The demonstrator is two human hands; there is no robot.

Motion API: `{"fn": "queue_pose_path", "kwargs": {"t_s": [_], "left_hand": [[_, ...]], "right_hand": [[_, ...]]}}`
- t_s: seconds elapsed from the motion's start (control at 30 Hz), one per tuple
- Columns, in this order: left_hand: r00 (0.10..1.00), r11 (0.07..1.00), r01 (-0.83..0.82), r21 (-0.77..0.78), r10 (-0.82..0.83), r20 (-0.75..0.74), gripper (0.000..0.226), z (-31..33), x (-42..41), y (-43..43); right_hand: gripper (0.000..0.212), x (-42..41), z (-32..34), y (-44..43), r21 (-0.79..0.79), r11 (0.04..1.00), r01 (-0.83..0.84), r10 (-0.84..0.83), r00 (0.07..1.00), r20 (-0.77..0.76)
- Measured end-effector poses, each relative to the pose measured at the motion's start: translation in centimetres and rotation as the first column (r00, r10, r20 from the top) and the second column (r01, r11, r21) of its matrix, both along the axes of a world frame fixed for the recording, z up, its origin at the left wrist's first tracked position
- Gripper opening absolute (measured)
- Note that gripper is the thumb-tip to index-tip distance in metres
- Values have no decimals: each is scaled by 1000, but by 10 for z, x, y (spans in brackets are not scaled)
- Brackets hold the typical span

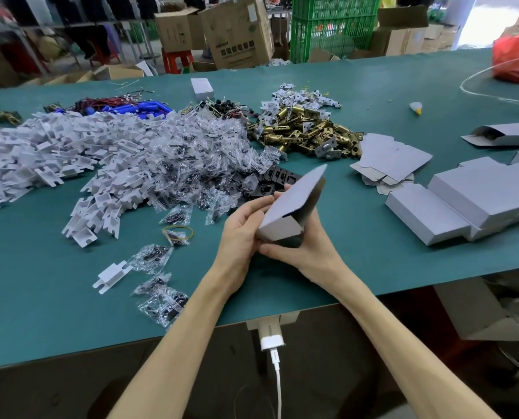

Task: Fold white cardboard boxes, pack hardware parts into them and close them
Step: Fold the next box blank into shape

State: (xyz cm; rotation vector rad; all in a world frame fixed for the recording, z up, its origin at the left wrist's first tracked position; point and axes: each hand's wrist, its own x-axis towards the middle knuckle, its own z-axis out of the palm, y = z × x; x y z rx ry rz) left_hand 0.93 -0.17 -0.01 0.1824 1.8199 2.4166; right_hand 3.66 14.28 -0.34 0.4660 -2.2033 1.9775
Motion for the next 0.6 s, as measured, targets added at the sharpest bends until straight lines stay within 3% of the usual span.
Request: {"fn": "queue_pose_path", "kwargs": {"t_s": [0.1, 0.27, 0.37, 0.47, 0.6], "left_hand": [[1000, 999, -7, -47, 8, 23, 24, 4, 4, -1], [999, 998, -16, -67, 18, 34, 51, 3, 4, 2], [1000, 999, 12, -44, -12, -5, 51, 2, 3, 2], [998, 999, 14, -48, -17, -53, 43, 2, 4, 3], [999, 999, -36, -24, 35, -41, 50, 3, 5, 3]], "right_hand": [[81, 2, 1, 1, -55, 998, 24, -24, 1000, 2], [46, 1, 1, 3, -34, 982, 184, -183, 983, 23], [31, 0, -1, 7, -92, 953, 290, -280, 954, 111], [24, -1, -1, 9, -126, 945, 301, -283, 948, 143], [23, 1, 2, 8, -150, 963, 225, -204, 968, 144]]}}
